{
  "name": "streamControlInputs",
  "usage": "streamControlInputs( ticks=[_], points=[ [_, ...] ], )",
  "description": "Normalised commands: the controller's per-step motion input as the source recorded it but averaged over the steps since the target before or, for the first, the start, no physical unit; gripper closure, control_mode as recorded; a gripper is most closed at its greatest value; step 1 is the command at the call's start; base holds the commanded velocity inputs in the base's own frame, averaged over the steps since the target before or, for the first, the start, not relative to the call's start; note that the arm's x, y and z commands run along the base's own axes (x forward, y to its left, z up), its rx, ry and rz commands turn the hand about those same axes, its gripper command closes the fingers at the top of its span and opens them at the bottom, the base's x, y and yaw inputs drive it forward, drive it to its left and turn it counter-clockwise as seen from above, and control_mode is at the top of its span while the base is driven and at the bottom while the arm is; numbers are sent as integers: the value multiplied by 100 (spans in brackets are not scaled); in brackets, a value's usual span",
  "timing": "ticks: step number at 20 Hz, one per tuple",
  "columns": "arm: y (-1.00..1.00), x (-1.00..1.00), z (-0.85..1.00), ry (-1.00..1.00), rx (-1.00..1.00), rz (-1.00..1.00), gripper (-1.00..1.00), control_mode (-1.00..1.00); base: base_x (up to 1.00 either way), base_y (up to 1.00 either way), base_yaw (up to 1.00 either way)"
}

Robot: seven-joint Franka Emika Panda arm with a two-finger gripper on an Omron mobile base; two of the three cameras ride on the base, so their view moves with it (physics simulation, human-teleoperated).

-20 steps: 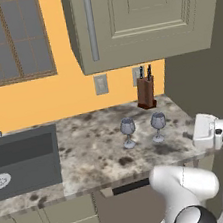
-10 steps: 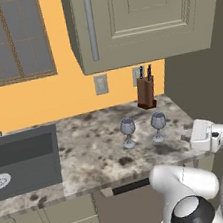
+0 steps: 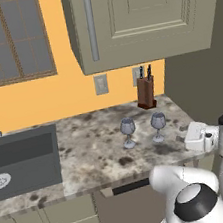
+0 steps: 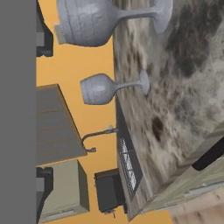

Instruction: Retrieve the wine glasses from the counter and place one next to each plate.

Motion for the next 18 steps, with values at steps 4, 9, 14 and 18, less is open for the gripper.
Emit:
streamControlInputs(
  ticks=[4, 9, 14, 18],
  points=[
    [0, 34, -22, 1, 0, 0, -100, -100, 0, 0, 0],
    [0, 28, -15, 2, 0, 0, -100, -100, 0, 0, 0],
    [-7, 14, -25, 0, 1, 0, -100, -100, 0, 0, 0],
    [0, 18, -36, 0, 0, 0, -100, -100, 0, 0, 0]
  ],
)
